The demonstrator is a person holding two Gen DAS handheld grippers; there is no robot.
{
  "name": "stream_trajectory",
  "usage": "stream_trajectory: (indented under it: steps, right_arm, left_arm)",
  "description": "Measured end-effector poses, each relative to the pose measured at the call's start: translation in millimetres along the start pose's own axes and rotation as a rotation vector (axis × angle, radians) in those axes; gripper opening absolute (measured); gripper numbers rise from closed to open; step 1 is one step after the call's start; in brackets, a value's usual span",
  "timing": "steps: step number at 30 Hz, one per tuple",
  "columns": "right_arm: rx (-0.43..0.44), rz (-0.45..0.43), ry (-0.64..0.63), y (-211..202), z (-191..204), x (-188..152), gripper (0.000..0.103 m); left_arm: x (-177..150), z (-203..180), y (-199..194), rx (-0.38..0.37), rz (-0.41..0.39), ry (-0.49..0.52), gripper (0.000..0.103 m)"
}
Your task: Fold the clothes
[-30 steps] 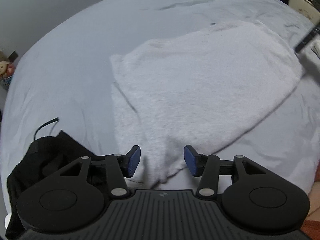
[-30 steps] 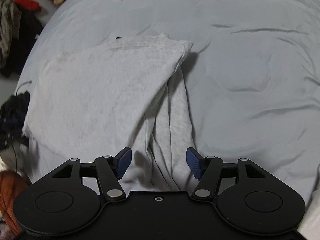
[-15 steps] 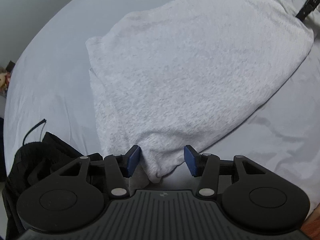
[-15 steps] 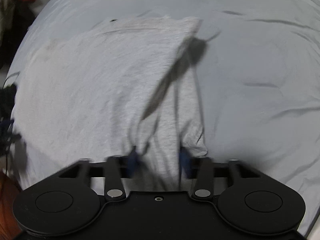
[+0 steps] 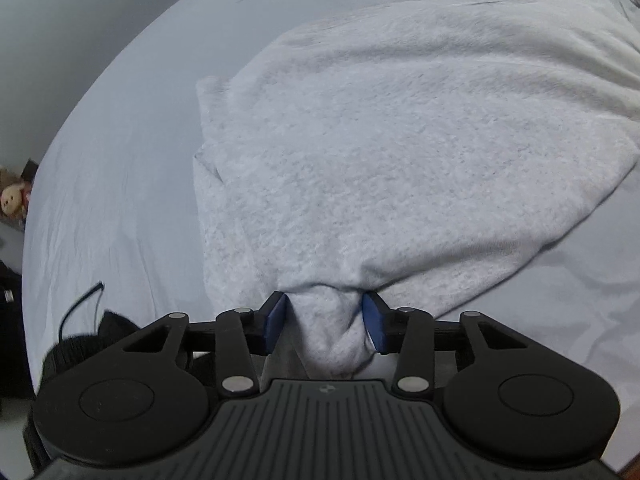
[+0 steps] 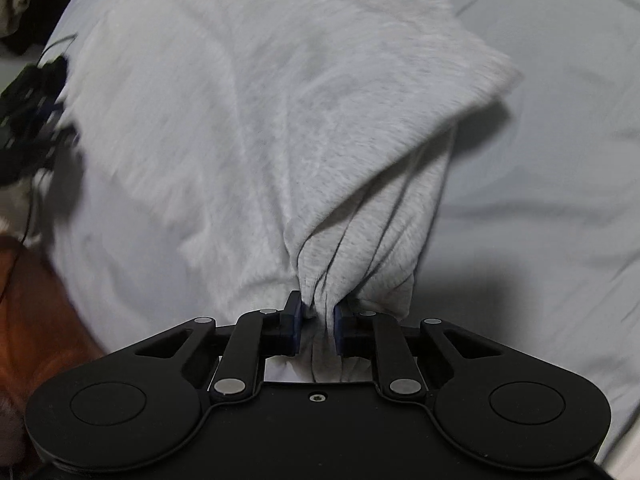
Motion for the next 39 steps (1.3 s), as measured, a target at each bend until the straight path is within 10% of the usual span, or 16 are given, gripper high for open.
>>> stream_trajectory:
  steps: [9, 16, 23, 31, 39]
  right_arm:
    - [0.033, 0.024, -0.021, 9, 21, -20, 0.016]
    - [-0.038, -0.060, -0.101, -28, 16, -15, 0.044]
    - [-0.341, -0.189, -0.536, -75, -5, 0, 0.046]
    - [-0.548, -0.211, -1.313, -48, 0, -30, 0.057]
    - [-0.623, -0.218, -1.611, -19, -11, -39, 0.057]
  left_arm:
    - [4, -4, -31, 0.028, -0.032, -0.009, 0.041]
    - [24, -54, -85, -0.017, -0.139, 0.078, 0.045]
    - [62, -162, -128, -0.203, -0.224, 0.188, 0.045]
    - [97, -231, -128, -0.542, -0.282, -0.031, 0.045]
    - [108, -250, -106, -0.581, -0.237, -0.142, 0.045]
Point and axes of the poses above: each gripper's, at about its wrist camera, not at the fingertips, and y roughly the way its jaws point, z to its left, x to its top, the point moved 8 cm from there along y, roughly the way its jaws point, and after that the axes turned 3 degrees about y, right-handed, at the moved point
